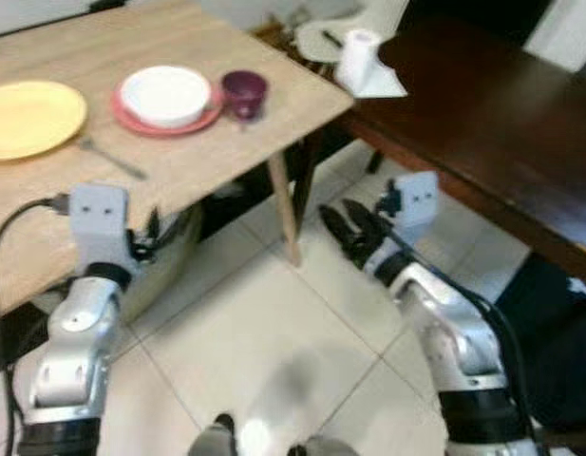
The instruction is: Setting the table
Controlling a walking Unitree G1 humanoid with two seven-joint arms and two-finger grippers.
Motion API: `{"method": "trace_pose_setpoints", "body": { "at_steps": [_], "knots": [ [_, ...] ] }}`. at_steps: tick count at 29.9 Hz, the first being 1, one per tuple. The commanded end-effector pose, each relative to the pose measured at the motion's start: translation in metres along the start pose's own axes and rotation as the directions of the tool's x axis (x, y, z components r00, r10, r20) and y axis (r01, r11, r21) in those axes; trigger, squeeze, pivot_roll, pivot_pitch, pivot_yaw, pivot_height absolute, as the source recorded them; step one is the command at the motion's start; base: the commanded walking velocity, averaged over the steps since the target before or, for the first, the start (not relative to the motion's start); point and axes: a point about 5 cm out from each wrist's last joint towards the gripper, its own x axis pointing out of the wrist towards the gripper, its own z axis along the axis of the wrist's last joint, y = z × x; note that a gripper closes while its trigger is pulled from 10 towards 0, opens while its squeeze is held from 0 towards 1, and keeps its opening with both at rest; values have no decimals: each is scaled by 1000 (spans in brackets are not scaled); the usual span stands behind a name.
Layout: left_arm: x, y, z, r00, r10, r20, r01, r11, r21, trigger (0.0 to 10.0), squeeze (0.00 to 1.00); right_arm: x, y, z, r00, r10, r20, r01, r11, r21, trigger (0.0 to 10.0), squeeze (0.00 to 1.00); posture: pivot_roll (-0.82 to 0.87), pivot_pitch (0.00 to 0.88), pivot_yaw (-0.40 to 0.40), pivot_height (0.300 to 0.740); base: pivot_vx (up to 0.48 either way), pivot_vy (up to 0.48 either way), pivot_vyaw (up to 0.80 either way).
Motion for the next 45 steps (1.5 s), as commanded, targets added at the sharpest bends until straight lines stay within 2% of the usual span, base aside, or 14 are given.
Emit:
{"method": "trace_pose_setpoints", "body": {
  "at_steps": [1,21,28,31,34,40,45],
  "knots": [
    [-1,-5,-3,1000,-19,-16,19,1000,7,10000,0,-4,-5,-4,1000,-27,-8,27,1000,15,10000,0,-70,91,-11,740,0,0,781],
    [6,-2,2,1000,-27,-12,28,999,44,10000,0,3,-11,4,996,-75,47,71,995,71,10000,0,-59,86,8,740,0,0,781],
    [3,-3,-5,999,-37,-24,39,998,51,10000,0,-5,-17,-6,991,-125,45,123,991,46,10000,0,-54,87,13,740,0,0,716],
    [4,-5,0,999,-46,3,46,997,66,10000,0,-6,-18,3,980,-153,125,148,988,46,10000,0,-54,86,13,740,0,0,140],
    [10,-8,12,996,-62,57,58,995,76,10000,0,-3,-13,23,968,-125,216,119,992,44,10000,0,-54,84,15,740,272,0,0],
    [17,-9,15,996,-58,62,52,995,85,10000,0,3,-7,35,959,-96,265,89,995,37,10000,0,-54,78,22,740,472,0,0],
    [16,-10,14,996,-67,59,62,994,87,10000,0,3,-4,35,958,-97,270,89,995,42,10000,0,-54,81,22,740,472,0,0]
  ]
}}
